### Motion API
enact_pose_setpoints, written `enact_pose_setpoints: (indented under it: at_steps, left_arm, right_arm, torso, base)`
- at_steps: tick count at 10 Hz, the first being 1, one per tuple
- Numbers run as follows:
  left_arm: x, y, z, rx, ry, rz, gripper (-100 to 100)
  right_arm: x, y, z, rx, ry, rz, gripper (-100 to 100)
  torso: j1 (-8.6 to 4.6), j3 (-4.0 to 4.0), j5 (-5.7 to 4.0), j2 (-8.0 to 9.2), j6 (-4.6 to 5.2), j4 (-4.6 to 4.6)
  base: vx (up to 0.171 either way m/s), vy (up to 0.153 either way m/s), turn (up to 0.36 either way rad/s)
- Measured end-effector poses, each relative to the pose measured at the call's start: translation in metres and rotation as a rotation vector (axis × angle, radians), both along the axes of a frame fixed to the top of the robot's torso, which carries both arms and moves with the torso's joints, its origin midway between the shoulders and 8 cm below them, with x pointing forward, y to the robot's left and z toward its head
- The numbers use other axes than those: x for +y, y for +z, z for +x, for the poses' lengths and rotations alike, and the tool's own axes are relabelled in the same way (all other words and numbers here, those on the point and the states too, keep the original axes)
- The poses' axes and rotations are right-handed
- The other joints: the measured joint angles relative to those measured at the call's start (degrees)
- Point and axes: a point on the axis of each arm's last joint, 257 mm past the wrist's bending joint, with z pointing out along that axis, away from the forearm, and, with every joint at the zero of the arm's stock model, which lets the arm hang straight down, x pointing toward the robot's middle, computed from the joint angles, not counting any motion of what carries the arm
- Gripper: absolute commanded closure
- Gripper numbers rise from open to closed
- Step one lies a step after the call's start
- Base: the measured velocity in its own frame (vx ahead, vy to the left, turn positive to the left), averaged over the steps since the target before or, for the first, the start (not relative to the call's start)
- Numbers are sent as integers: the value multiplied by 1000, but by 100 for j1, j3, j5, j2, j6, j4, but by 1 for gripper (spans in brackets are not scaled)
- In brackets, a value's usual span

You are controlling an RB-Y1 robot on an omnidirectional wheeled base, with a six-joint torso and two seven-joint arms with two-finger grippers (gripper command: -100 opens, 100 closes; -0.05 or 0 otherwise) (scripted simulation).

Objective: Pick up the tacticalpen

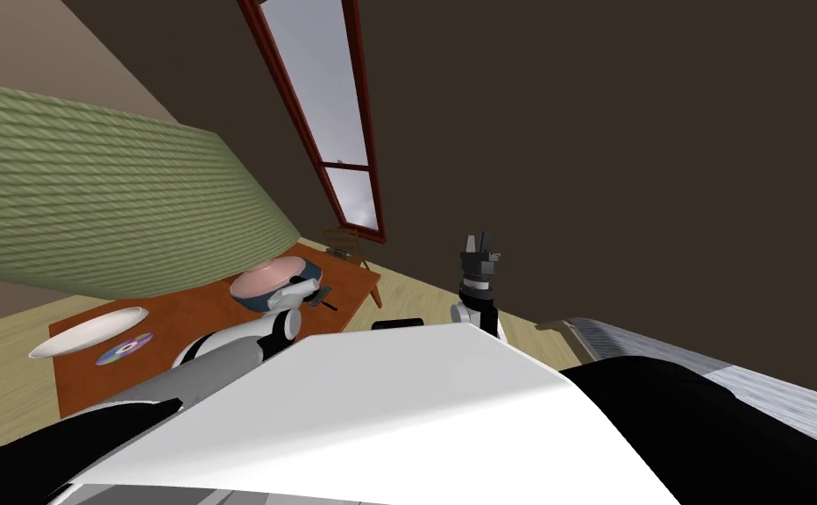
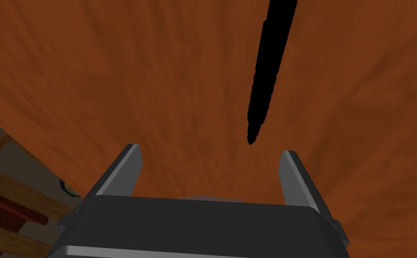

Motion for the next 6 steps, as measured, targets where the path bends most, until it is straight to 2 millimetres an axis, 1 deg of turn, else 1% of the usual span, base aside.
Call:
enact_pose_setpoints:
  at_steps: [1,2,3,5,6]
  left_arm:
    - [0,-5,-13,35,4,-14,-100]
    - [0,-7,-21,59,8,-25,-100]
    - [0,-8,-23,68,9,-31,-100]
    - [4,-12,-40,112,18,-50,-100]
    - [3,-14,-48,137,21,-61,-100]
  right_arm:
    - [0,0,0,0,0,0,0]
    - [0,0,0,0,0,0,0]
    - [0,0,0,0,0,0,0]
    - [0,0,0,0,0,0,0]
    - [0,0,0,0,0,0,0]
  torso:
    - [2,-1,1,-1,-1,-1]
    - [3,0,1,-1,-3,0]
    - [1,0,0,1,-3,0]
    - [2,-1,1,-1,-1,0]
    - [4,-1,1,-2,-2,-1]
  base:
    - [12,14,-39]
    - [5,7,15]
    - [7,6,-63]
    - [16,16,-95]
    - [14,15,-58]
